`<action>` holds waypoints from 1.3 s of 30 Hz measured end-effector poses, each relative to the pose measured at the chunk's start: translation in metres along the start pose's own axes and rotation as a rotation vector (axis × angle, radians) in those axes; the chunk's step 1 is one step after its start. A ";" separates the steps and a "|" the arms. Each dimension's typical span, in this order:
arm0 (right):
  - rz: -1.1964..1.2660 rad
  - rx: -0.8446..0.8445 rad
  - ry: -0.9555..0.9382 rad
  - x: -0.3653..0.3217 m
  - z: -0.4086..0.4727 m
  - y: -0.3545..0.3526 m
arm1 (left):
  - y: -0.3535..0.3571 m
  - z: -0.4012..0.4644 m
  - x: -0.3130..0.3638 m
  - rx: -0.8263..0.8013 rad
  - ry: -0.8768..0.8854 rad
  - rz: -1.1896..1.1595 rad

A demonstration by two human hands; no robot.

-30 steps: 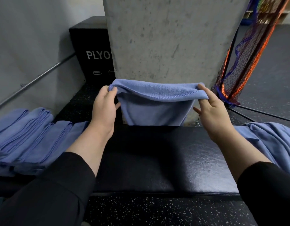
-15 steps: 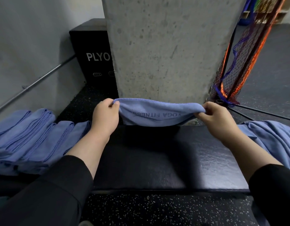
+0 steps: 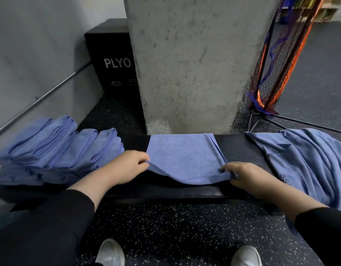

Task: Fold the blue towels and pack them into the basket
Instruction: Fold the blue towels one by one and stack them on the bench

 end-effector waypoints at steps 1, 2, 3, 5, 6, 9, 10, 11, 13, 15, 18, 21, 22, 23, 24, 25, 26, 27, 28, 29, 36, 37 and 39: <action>0.005 0.013 0.000 -0.002 -0.003 -0.001 | 0.010 -0.005 -0.005 -0.059 -0.002 0.045; 0.005 0.017 0.004 -0.003 -0.007 -0.002 | 0.019 -0.009 -0.009 -0.106 0.004 0.081; -0.002 0.013 0.009 -0.004 -0.009 -0.003 | 0.025 -0.014 -0.012 -0.138 0.011 0.116; -0.025 0.002 0.034 -0.005 -0.013 -0.005 | 0.028 -0.022 -0.009 -0.149 0.028 0.160; -0.033 -0.002 0.057 -0.005 -0.016 -0.007 | 0.028 -0.026 -0.007 -0.141 0.036 0.171; -0.051 -0.025 0.092 -0.007 -0.023 -0.009 | 0.029 -0.038 -0.002 -0.172 0.033 0.166; -0.045 -0.040 0.102 -0.008 -0.025 -0.010 | 0.030 -0.043 -0.002 -0.195 0.029 0.155; -0.038 -0.058 0.113 -0.009 -0.026 -0.011 | 0.031 -0.047 -0.001 -0.219 0.019 0.137; -0.021 -0.115 0.134 -0.011 -0.029 -0.010 | 0.034 -0.053 0.001 -0.245 -0.003 0.078; 0.025 -0.230 0.153 -0.013 -0.034 -0.005 | 0.036 -0.057 0.005 -0.275 -0.028 -0.005; 0.166 -0.406 0.198 -0.019 -0.043 0.005 | 0.046 -0.066 0.003 -0.387 -0.108 -0.263; 0.248 -0.329 0.201 -0.022 -0.035 0.001 | 0.045 -0.064 0.001 -0.344 -0.156 -0.484; 0.259 -0.259 0.199 -0.021 -0.029 -0.003 | 0.040 -0.059 0.001 -0.273 -0.167 -0.524; 0.259 -0.174 0.191 -0.022 -0.022 -0.008 | 0.034 -0.051 0.001 -0.183 -0.174 -0.550; 0.252 -0.088 0.179 -0.023 -0.014 -0.013 | 0.027 -0.043 0.001 -0.081 -0.181 -0.568; 0.258 -0.008 0.167 -0.026 -0.007 -0.018 | 0.020 -0.035 0.000 0.024 -0.198 -0.581; 0.280 0.066 0.157 -0.029 0.000 -0.023 | 0.012 -0.026 -0.003 0.133 -0.211 -0.592; 0.309 0.138 0.146 -0.033 0.008 -0.027 | 0.006 -0.017 -0.007 0.231 -0.225 -0.587; 0.331 0.206 0.137 -0.037 0.016 -0.033 | 0.000 -0.009 -0.010 0.312 -0.238 -0.569; 0.345 0.263 0.134 -0.040 0.025 -0.037 | -0.005 -0.001 -0.013 0.373 -0.252 -0.542; 0.220 0.131 0.219 -0.041 0.076 -0.010 | 0.008 0.041 -0.013 0.287 -0.253 -0.146; 0.175 0.091 0.228 -0.039 0.078 -0.002 | 0.017 0.044 -0.015 0.212 -0.229 -0.087; 0.121 0.064 0.246 -0.038 0.081 0.006 | 0.030 0.046 -0.015 0.118 -0.174 0.003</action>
Point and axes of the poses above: each hand's wrist, its own z-axis towards the middle knuckle, its own y-axis out of the palm, x = y × z, the point moved 6 cm from there along z, towards the middle knuckle, and after that the axes turned 5 degrees about y, right-handed, at the moved point
